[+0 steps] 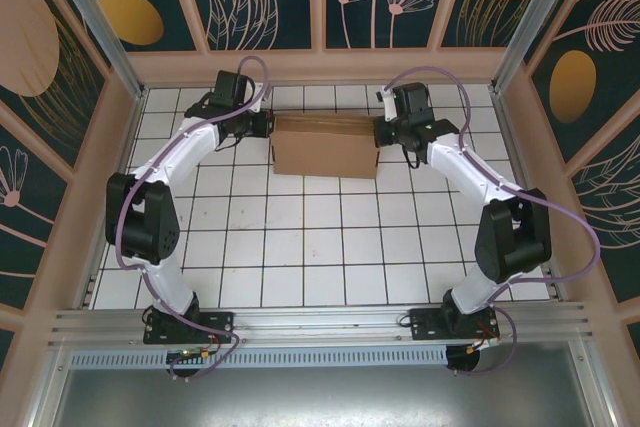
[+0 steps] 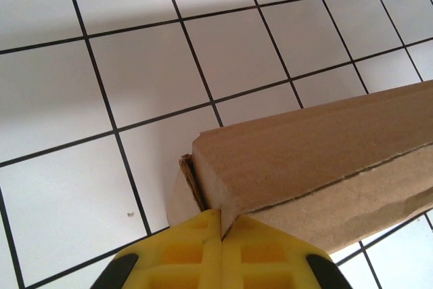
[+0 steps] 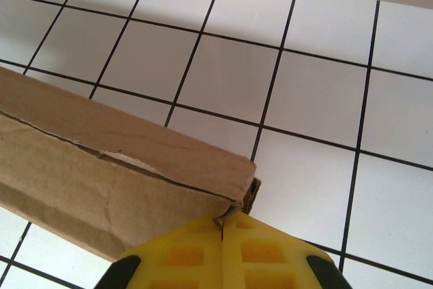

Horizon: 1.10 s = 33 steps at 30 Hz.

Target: Fold the paper box

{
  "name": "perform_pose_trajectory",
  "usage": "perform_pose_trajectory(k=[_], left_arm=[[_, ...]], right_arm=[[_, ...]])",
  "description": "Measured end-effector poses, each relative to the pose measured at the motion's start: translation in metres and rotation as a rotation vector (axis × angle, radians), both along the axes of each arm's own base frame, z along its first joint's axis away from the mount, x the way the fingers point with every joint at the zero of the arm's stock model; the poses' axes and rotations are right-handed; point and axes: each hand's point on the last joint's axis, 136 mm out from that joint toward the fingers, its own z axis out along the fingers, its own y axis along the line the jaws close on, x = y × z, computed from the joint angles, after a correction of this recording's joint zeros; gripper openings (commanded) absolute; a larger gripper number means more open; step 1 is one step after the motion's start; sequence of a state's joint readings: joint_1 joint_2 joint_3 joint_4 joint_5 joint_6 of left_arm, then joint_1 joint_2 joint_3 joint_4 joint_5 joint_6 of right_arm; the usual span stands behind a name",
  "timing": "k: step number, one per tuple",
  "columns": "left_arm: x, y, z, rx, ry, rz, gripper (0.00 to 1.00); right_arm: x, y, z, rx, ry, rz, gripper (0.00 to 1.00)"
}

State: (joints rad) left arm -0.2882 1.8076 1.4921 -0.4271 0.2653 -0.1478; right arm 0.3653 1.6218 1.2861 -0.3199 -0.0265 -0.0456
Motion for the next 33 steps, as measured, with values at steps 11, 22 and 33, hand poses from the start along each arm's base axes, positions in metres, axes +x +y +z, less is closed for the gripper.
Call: perform_pose_trajectory(k=[11, 22, 33], left_arm=[[-0.015, -0.001, -0.001, -0.077, -0.059, 0.016, 0.0], [-0.031, -0.009, -0.003, -0.043, -0.124, 0.023, 0.0], [-0.032, -0.011, -0.003, 0.002, -0.156, 0.033, 0.0]], right_arm=[[-0.016, 0.0, -0.006, 0.101, -0.022, -0.039, 0.01], [-0.043, 0.002, 0.009, 0.226, -0.046, -0.034, 0.61], [-0.052, -0.037, 0.09, 0.418, -0.289, -0.069, 0.67]])
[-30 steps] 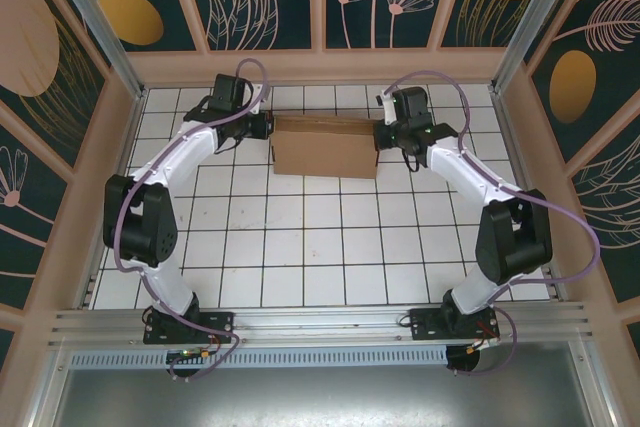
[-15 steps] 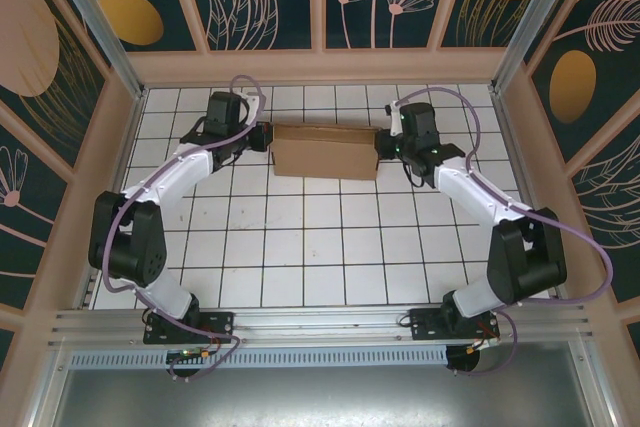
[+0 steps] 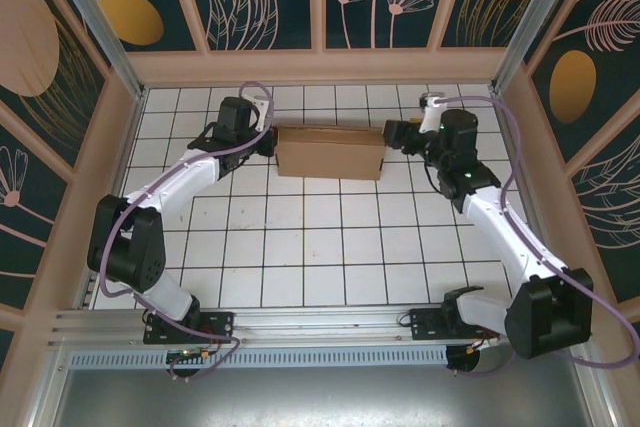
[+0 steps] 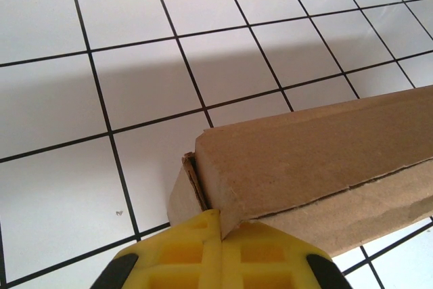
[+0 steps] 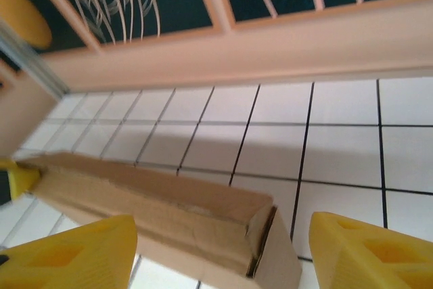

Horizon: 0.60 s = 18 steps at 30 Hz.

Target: Fold the paper box

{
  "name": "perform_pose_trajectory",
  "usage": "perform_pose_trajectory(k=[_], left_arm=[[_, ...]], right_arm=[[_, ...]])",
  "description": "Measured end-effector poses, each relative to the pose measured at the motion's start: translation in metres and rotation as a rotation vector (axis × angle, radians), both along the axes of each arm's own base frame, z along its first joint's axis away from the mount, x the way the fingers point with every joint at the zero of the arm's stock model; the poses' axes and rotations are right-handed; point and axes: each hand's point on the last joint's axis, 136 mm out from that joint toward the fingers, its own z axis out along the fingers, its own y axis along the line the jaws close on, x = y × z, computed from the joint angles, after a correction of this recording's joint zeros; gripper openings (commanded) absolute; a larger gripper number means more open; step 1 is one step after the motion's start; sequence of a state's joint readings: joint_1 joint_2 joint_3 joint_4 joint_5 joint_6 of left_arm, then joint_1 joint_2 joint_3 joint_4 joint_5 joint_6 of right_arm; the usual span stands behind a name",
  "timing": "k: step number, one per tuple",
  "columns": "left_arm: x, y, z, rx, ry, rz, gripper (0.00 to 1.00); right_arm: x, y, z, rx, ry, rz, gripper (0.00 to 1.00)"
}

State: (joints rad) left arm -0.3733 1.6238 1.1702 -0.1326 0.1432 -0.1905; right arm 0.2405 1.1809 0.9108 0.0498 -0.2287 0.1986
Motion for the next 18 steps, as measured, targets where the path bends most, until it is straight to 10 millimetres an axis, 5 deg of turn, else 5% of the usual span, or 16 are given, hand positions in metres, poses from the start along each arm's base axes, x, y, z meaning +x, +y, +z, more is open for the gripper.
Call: perform_pose_trajectory(k=[5, 9, 18], left_arm=[[0.0, 0.0, 0.0, 0.005, -0.007, 0.002, 0.0], [0.001, 0.0, 0.0, 0.01, -0.01, 0.007, 0.0], [0.0, 0.0, 0.0, 0.007, -0.018, 0.006, 0.04]], right_arm=[[0.018, -0.017, -0.002, 0.095, 0.055, -0.072, 0.61], [0.038, -0.009, -0.018, 0.12, 0.134, -0.069, 0.57], [0.039, 0.011, -0.054, 0.093, 0.231, -0.027, 0.44]])
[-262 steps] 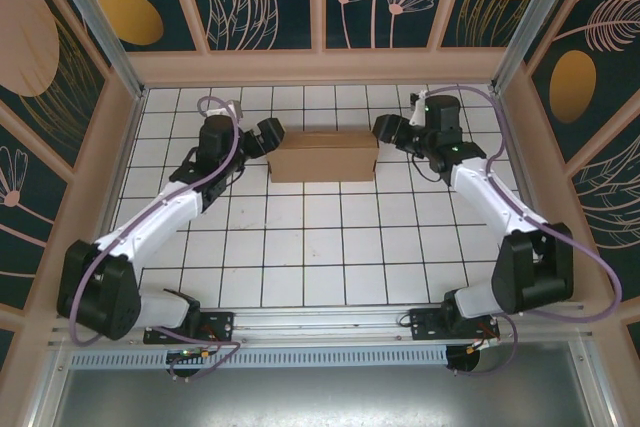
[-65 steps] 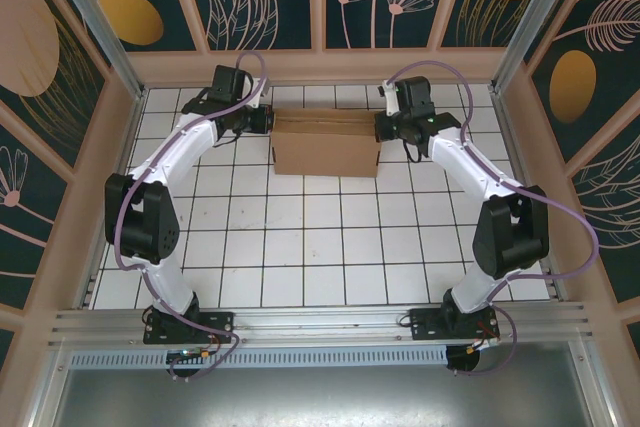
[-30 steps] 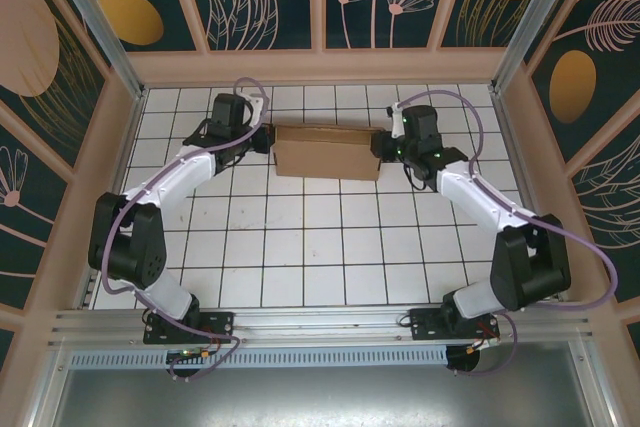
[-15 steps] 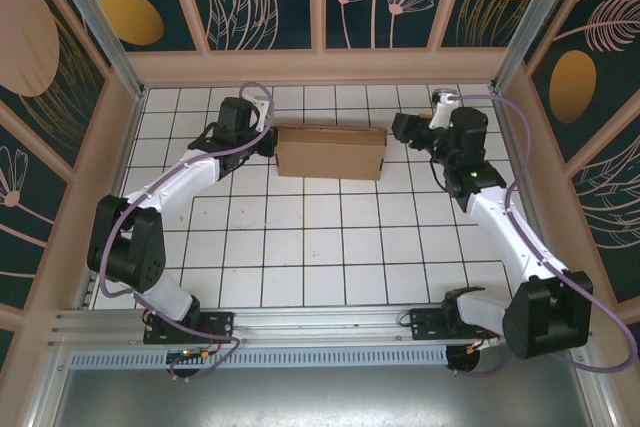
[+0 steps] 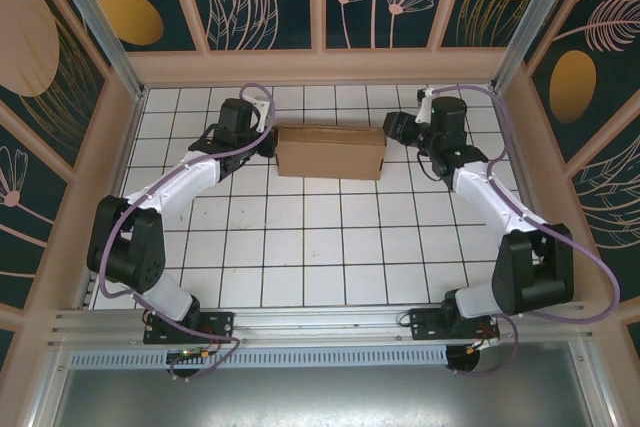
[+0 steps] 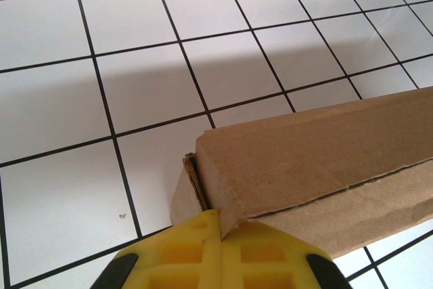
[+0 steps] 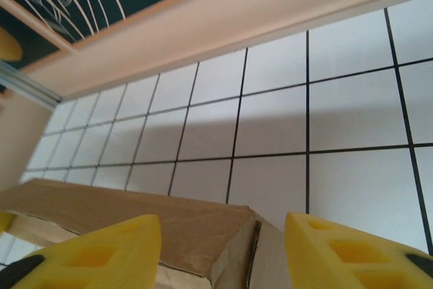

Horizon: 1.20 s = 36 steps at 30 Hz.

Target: Fold the paper box

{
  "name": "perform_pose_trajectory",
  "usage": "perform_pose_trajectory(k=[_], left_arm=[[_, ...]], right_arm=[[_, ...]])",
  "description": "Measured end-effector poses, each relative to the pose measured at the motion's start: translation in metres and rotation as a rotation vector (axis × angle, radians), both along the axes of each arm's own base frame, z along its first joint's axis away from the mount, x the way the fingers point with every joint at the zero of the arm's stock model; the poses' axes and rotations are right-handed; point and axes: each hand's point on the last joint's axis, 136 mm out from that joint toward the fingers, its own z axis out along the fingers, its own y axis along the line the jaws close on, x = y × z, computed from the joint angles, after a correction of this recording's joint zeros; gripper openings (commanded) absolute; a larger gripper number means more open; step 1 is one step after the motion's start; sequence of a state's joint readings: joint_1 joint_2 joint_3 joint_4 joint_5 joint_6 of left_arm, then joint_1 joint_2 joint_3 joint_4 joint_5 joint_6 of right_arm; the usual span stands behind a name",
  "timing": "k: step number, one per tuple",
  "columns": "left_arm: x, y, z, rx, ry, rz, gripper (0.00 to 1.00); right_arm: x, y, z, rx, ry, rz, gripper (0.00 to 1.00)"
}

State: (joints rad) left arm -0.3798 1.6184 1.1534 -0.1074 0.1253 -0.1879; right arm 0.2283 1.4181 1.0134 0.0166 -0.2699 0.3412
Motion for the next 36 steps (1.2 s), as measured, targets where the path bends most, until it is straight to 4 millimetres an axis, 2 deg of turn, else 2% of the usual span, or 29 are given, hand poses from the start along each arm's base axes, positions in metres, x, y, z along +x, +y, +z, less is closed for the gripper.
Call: perform_pose_trajectory(k=[5, 9, 12, 21, 27, 31, 36], left_arm=[[-0.002, 0.0, -0.001, -0.004, 0.005, -0.002, 0.23], [-0.006, 0.002, -0.003, -0.013, 0.017, 0.009, 0.41], [-0.011, 0.004, -0.003, -0.024, 0.029, 0.018, 0.47], [-0.044, 0.003, 0.003, -0.066, 0.076, -0.02, 0.47], [-0.053, 0.003, 0.012, -0.086, 0.067, -0.029, 0.47], [-0.061, -0.004, 0.016, -0.134, 0.078, -0.067, 0.47], [-0.067, -0.008, 0.044, -0.236, 0.045, -0.064, 0.53]], right_arm=[[-0.005, 0.003, -0.029, -0.024, 0.065, 0.003, 0.39], [-0.004, 0.001, -0.033, -0.028, 0.063, -0.009, 0.37], [-0.004, -0.001, -0.034, -0.028, 0.06, -0.021, 0.37], [-0.003, -0.001, -0.034, -0.019, 0.062, -0.039, 0.37], [-0.003, 0.0, -0.034, -0.02, 0.065, -0.051, 0.38], [-0.003, 0.002, -0.035, -0.027, 0.063, -0.055, 0.38], [-0.003, 0.001, -0.035, -0.03, 0.062, -0.059, 0.39]])
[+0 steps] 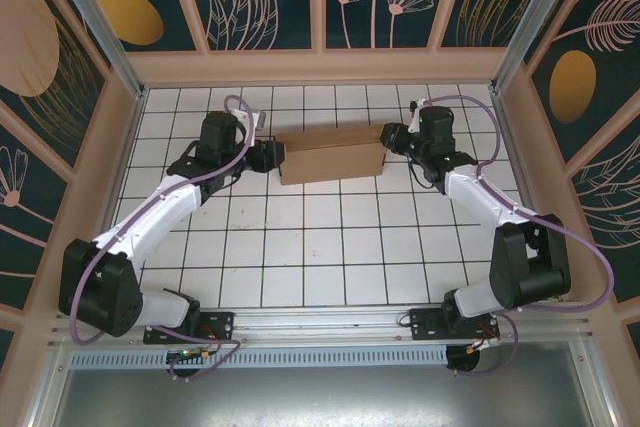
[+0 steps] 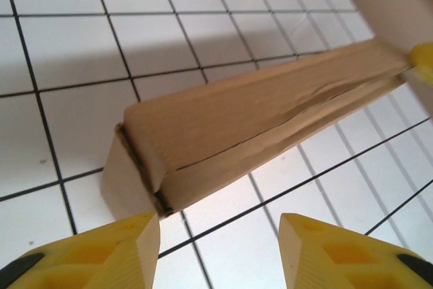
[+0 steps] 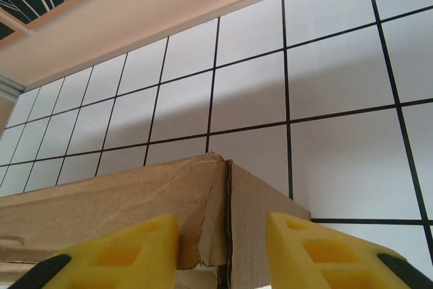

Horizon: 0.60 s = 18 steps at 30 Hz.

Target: Fold the paper box

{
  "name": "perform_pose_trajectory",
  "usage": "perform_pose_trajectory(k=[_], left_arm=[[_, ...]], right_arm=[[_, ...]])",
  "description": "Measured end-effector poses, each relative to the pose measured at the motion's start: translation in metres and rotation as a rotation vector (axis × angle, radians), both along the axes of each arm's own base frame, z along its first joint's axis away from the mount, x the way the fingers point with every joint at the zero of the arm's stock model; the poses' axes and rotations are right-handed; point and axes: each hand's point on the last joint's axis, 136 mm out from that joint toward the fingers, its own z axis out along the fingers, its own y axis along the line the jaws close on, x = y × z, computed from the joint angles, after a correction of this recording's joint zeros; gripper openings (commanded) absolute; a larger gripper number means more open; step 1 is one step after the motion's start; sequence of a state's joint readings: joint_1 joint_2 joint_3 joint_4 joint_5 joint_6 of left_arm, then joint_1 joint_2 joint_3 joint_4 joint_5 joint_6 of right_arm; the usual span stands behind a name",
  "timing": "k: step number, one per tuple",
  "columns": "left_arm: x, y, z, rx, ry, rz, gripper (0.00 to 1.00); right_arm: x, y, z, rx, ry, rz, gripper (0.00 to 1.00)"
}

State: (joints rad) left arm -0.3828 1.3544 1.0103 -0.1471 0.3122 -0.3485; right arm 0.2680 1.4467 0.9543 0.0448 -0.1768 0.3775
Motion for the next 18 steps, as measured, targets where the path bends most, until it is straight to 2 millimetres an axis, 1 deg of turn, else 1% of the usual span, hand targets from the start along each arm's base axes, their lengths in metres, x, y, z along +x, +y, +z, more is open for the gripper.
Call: perform_pose_trajectory(k=[3, 5, 8, 11, 15, 18], left_arm=[[0.008, 0.006, 0.009, -0.047, 0.002, 0.045, 0.54], [0.017, 0.014, 0.007, -0.075, 0.021, 0.091, 0.54], [0.031, 0.021, -0.008, -0.103, 0.072, 0.142, 0.54], [0.038, 0.016, -0.029, -0.143, 0.137, 0.154, 0.52], [0.033, 0.011, -0.05, -0.2, 0.19, 0.156, 0.45], [0.031, 0.009, -0.055, -0.235, 0.194, 0.16, 0.4]], right_arm=[[0.0, 0.0, 0.0, -0.001, 0.0, 0.0, 0.39], [0.0, 0.0, 0.0, -0.001, 0.0, 0.0, 0.39], [0.0, 0.0, 0.0, -0.001, 0.0, 0.0, 0.39], [0.0, 0.0, 0.0, -0.001, 0.0, 0.0, 0.39], [-0.002, -0.001, -0.005, -0.01, 0.019, 0.0, 0.38], [-0.005, -0.001, -0.01, -0.016, 0.036, 0.001, 0.36]])
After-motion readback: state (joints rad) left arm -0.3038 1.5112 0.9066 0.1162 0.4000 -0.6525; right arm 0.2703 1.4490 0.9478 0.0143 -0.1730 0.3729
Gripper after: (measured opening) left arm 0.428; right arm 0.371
